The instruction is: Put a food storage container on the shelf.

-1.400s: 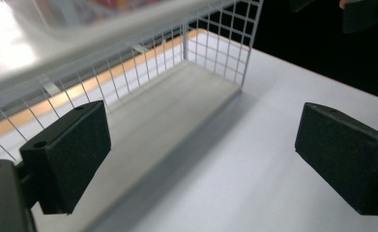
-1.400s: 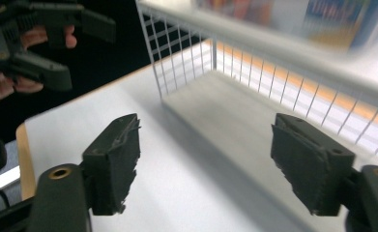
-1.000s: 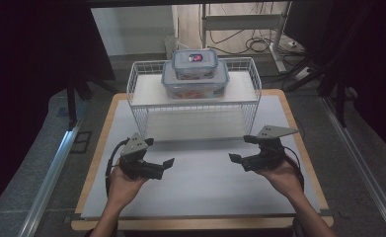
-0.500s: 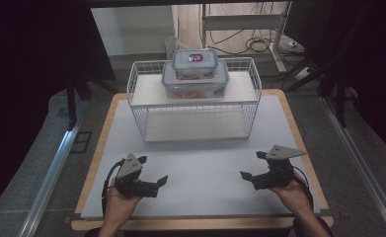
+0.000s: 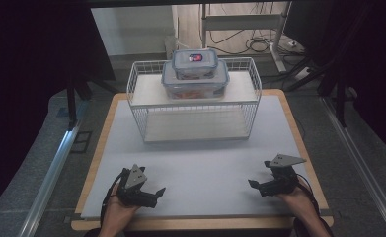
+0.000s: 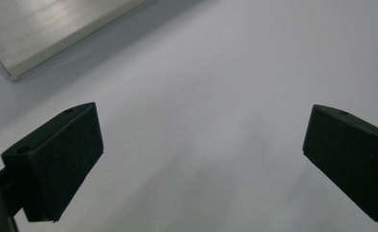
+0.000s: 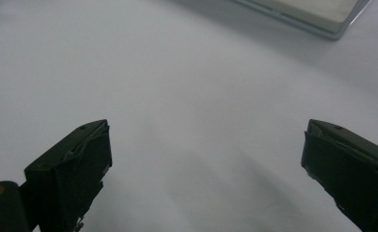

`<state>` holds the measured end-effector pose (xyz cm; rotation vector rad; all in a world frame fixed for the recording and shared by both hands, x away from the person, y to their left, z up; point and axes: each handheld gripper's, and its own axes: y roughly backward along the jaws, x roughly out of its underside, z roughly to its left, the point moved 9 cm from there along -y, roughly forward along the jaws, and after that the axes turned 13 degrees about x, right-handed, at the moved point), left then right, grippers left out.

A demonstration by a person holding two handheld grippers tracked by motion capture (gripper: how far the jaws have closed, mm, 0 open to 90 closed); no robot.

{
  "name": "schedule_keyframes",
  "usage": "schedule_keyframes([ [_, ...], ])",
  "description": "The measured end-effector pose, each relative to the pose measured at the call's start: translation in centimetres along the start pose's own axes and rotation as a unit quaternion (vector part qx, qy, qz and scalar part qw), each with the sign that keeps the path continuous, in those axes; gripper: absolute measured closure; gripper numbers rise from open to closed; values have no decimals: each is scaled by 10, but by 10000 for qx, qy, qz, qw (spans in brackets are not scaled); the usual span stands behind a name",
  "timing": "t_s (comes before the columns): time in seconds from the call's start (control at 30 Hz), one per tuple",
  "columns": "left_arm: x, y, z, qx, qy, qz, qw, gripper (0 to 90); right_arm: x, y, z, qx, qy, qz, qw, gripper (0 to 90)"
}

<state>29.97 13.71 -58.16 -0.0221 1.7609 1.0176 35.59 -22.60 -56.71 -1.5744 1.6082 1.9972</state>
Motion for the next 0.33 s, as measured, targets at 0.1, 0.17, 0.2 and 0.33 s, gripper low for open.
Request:
schedule_keyframes([
  [0.1,2,-3,-1,21,-10,104,9999,3,5,-4,2,-38,78,155,9998,38],
  [0.17,4,-4,0,-13,-37,212,9998,1,8,-6,4,-58,143,237,9996,38],
  [0.2,4,-5,0,-21,-11,207,9998,0,8,-6,5,-53,184,257,9995,38],
  [0.33,4,-4,1,-43,53,189,9998,0,8,-6,4,-25,214,253,9994,40],
])
